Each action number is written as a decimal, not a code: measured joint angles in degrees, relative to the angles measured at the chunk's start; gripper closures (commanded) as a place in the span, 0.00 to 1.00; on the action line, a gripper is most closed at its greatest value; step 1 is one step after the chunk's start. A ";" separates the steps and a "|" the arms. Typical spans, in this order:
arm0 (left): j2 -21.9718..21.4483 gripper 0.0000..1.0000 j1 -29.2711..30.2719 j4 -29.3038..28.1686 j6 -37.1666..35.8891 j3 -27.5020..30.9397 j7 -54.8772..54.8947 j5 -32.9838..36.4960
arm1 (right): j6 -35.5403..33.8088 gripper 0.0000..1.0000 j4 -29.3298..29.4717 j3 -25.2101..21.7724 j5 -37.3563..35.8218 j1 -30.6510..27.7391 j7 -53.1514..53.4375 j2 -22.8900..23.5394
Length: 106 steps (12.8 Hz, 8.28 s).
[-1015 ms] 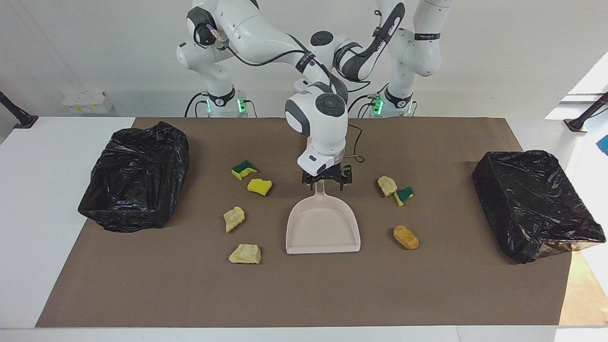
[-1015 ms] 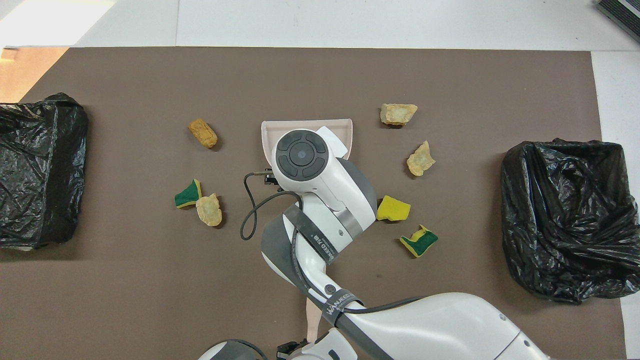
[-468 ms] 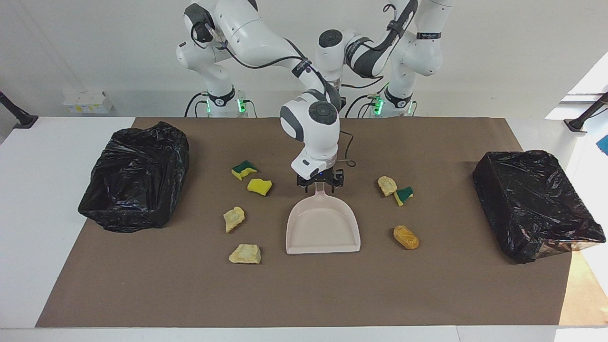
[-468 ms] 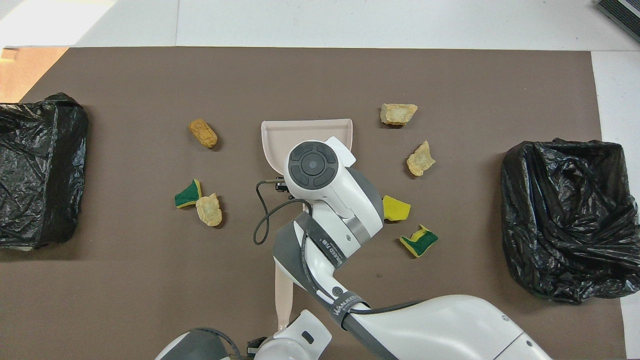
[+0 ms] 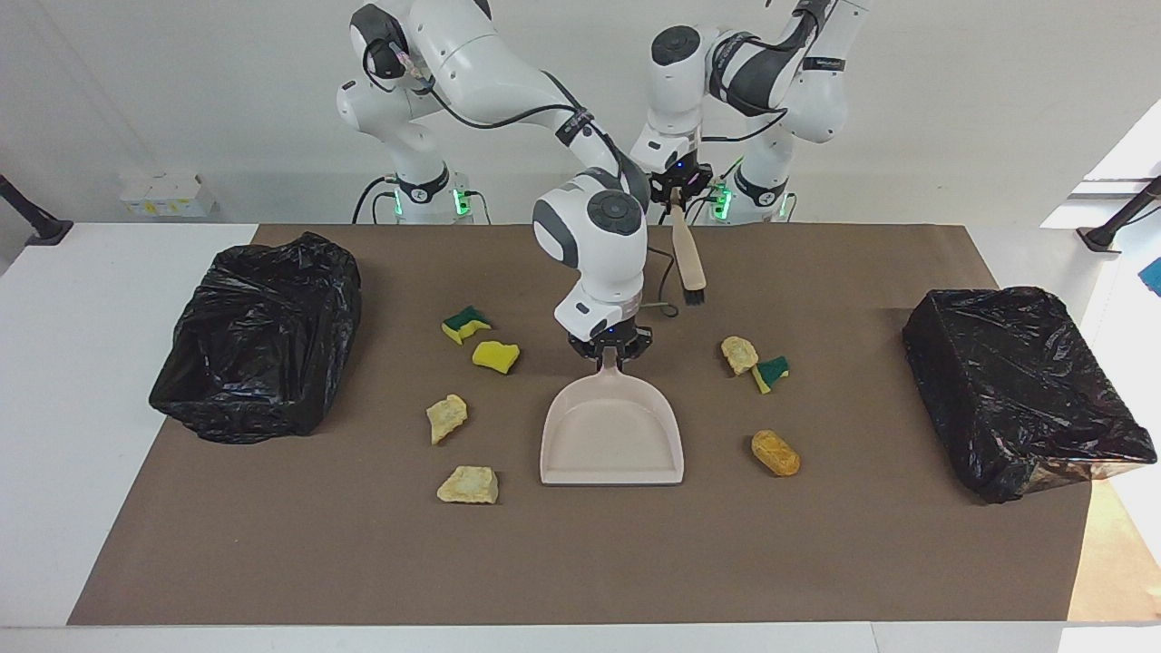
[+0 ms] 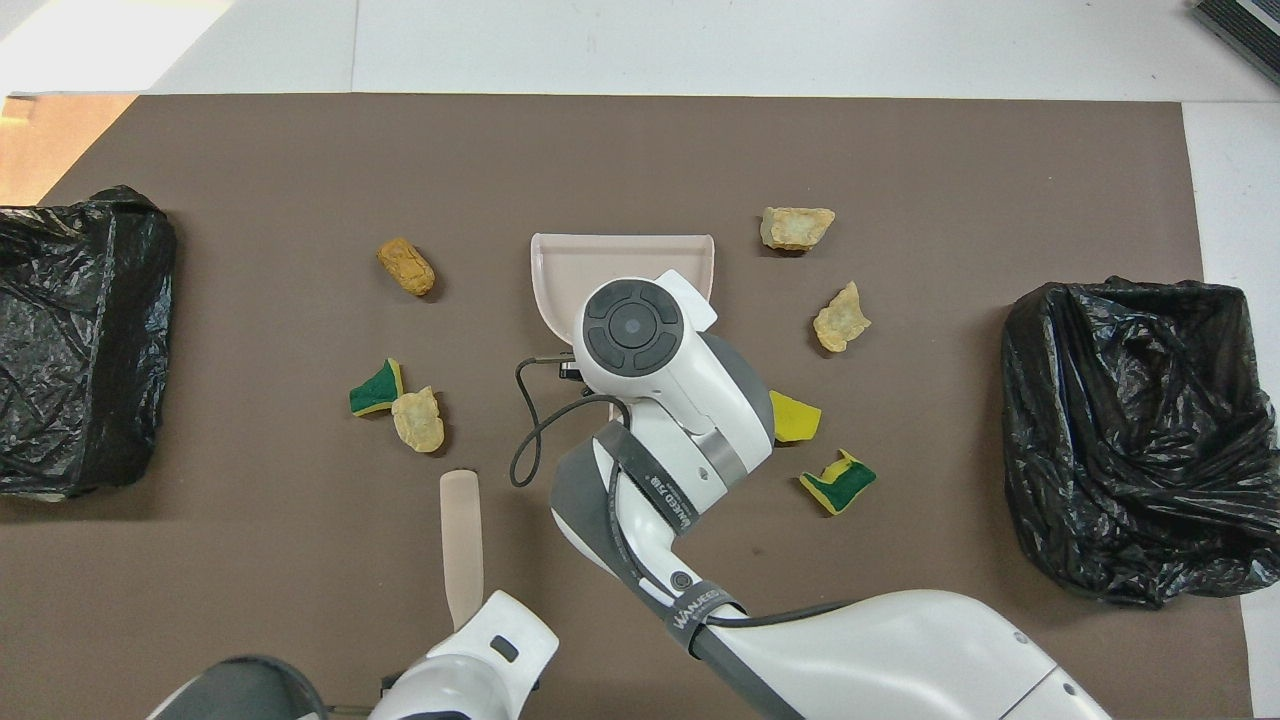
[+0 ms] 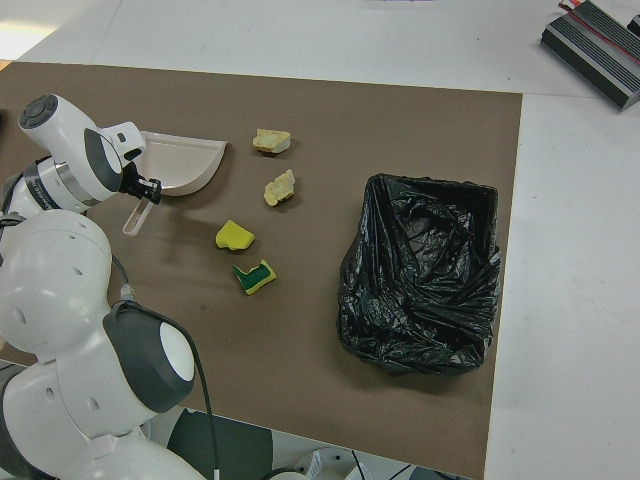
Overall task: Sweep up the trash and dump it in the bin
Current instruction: 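Grasp the dustpan handle with the right gripper and lift it, then sweep the sponge and bread pieces toward the dustpan with the left gripper, then push the pieces into the dustpan with the brush in the left gripper, then carry the dustpan to the nearby black bag and tip it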
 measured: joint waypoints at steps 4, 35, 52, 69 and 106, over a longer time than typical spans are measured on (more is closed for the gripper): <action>0.61 1.00 14.18 -0.19 2.03 0.24 14.59 2.20 | -2.45 1.00 0.06 -0.02 0.23 -6.53 -19.72 -3.75; 33.51 1.00 27.46 33.67 -5.20 0.33 84.04 17.00 | 0.37 1.00 4.79 0.43 -7.49 -10.43 -107.44 2.87; 21.10 1.00 20.46 4.81 18.21 -1.18 -0.83 -2.91 | -16.30 1.00 5.12 0.60 -19.96 -3.54 -96.35 0.17; 34.15 1.00 7.58 18.71 28.39 -1.46 7.95 -16.16 | -15.86 1.00 4.49 0.51 -18.69 -6.16 -96.16 0.24; 17.06 1.00 -9.06 1.61 20.38 -1.54 -6.33 -13.53 | -15.91 1.00 -14.29 -0.26 4.99 -57.08 -144.58 -26.55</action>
